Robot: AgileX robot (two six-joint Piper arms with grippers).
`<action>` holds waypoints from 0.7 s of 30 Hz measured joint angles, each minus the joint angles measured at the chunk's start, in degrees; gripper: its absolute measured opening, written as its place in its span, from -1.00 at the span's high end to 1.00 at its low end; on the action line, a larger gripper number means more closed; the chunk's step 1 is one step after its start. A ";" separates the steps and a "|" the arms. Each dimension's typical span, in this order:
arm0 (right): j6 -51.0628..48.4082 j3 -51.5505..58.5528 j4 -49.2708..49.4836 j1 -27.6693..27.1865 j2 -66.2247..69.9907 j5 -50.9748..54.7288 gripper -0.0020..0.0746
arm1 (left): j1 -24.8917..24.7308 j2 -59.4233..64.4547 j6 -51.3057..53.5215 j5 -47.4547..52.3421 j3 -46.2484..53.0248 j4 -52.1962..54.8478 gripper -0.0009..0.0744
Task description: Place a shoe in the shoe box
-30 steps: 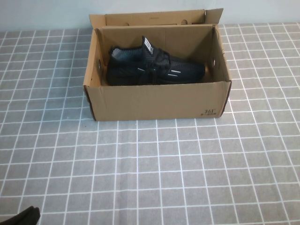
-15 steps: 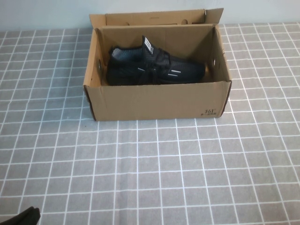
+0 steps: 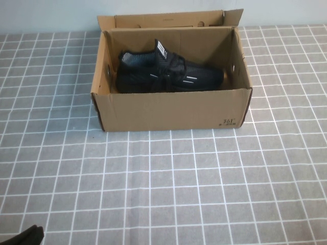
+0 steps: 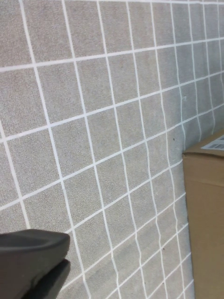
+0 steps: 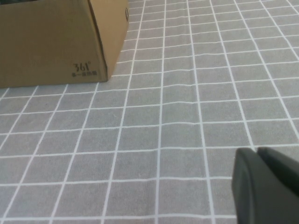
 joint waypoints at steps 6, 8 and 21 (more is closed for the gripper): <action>0.00 0.00 0.00 0.00 0.00 0.00 0.99 | 0.00 0.00 0.00 0.00 0.00 0.00 0.98; 0.00 0.00 0.00 0.00 0.00 0.00 0.99 | 0.00 0.00 0.00 0.00 0.00 0.00 0.98; 0.00 0.00 0.00 0.00 0.00 0.00 0.99 | 0.00 -0.31 0.64 -0.14 0.00 0.00 0.98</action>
